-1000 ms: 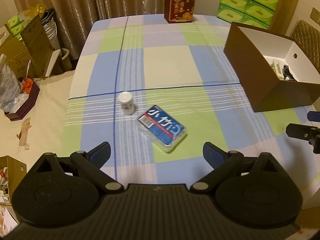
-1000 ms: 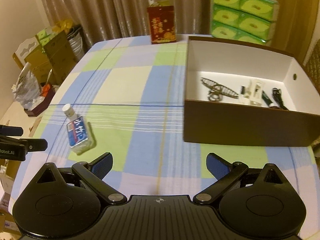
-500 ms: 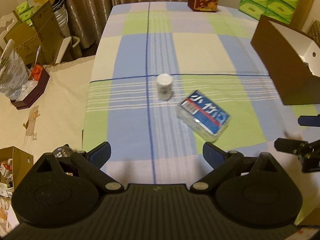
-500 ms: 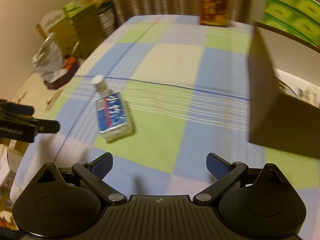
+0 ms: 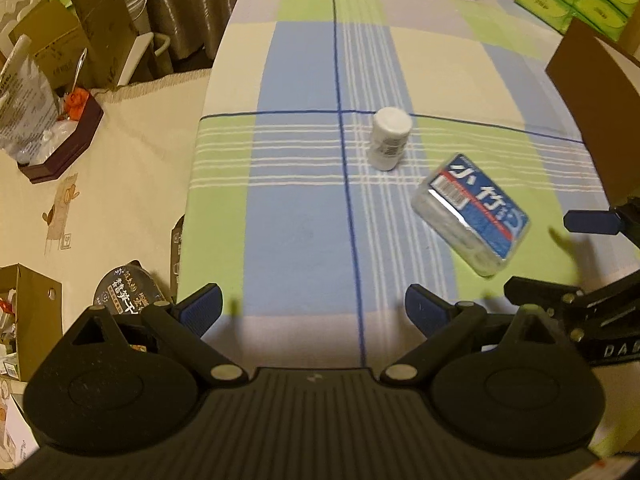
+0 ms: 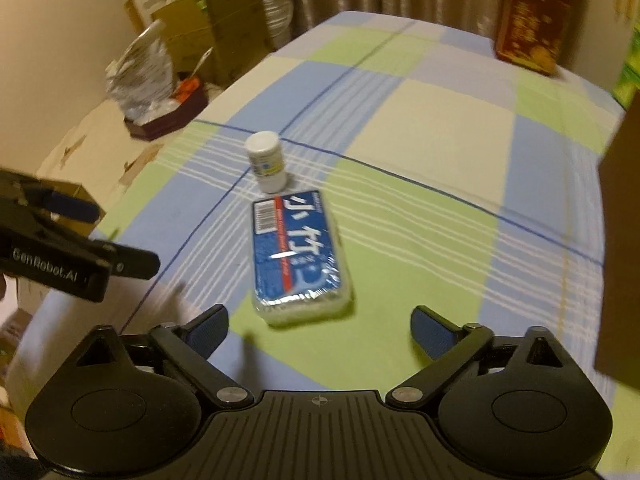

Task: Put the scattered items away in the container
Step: 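Grasp the blue floss-pick box with the right gripper while the left grasps the white pill bottle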

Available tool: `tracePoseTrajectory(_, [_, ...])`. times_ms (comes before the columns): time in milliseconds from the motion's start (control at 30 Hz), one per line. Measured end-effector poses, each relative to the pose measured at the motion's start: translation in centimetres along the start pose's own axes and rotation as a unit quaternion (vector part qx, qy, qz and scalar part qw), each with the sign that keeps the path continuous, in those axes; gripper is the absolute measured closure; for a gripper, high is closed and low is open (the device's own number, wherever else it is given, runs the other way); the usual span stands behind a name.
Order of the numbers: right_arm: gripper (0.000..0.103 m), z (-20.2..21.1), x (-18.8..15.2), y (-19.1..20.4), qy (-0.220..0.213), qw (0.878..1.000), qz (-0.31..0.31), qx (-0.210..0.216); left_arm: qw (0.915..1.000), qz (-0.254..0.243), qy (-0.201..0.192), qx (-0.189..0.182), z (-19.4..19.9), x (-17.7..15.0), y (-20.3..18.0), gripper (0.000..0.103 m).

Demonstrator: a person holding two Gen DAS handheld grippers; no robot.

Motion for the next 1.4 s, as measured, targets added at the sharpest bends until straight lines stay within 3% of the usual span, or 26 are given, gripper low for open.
tracePoseTrajectory(133, [0.024,-1.7,0.5,0.3,0.002,1.0,0.024,-0.003,1.0,0.003,0.004,0.002,-0.6,0.7,0.5,0.007])
tracePoseTrajectory(233, [0.041,-2.4,0.7,0.3,-0.002,0.999,0.037,-0.001,1.0,0.001,0.005,0.0,-1.0,1.1,0.6,0.007])
tracePoseTrajectory(300, [0.047,-2.5,0.7,0.3,-0.007,0.999,0.04,-0.002,1.0,-0.001,0.007,-0.004,-1.2,1.3,0.4,0.008])
tracePoseTrajectory(600, [0.048,-1.4,-0.8,-2.8,0.014,0.999,-0.013,-0.05,0.9991,-0.032,0.001,-0.028,-2.2,2.1,-1.3,0.013])
tracePoseTrajectory(767, [0.048,0.0,-2.3,-5.0,0.026,0.996,-0.049,-0.066,0.9947,-0.083,-0.03,-0.054,-2.9,3.4,-3.3,0.025])
tracePoseTrajectory(1000, [0.048,1.0,-3.5,-6.5,0.033,0.994,-0.075,-0.078,0.9867,-0.125,-0.067,-0.08,-4.2,6.2,-5.6,0.032])
tracePoseTrajectory(1100, [0.047,1.1,-3.6,-6.7,0.033,0.993,-0.079,-0.081,0.9845,-0.127,-0.072,-0.097,-5.0,7.0,-6.1,0.048])
tracePoseTrajectory(1133, [0.046,1.2,-3.7,-6.7,0.032,0.993,-0.082,-0.077,0.984,-0.128,-0.072,-0.1,-5.2,7.1,-6.3,0.058])
tracePoseTrajectory(1233, [0.034,1.5,-3.7,-6.8,0.022,0.993,-0.084,-0.075,0.9835,-0.127,-0.065,-0.111,-5.7,7.3,-6.5,0.08])
tracePoseTrajectory(1400, [0.034,1.3,-2.9,-6.8,0.012,0.994,-0.07,-0.08,0.9812,-0.133,-0.075,-0.118,-5.1,6.7,-6.7,0.08])
Point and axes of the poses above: each gripper's, at about its wrist camera, not at the fingertips, and z roughly against the way its jaws point, y to its left, x to its top, the point moved 3 cm from there along -z, roughly the way its jaws point, and after that the axes turned 14 degrees about z, right-handed, at the moved point
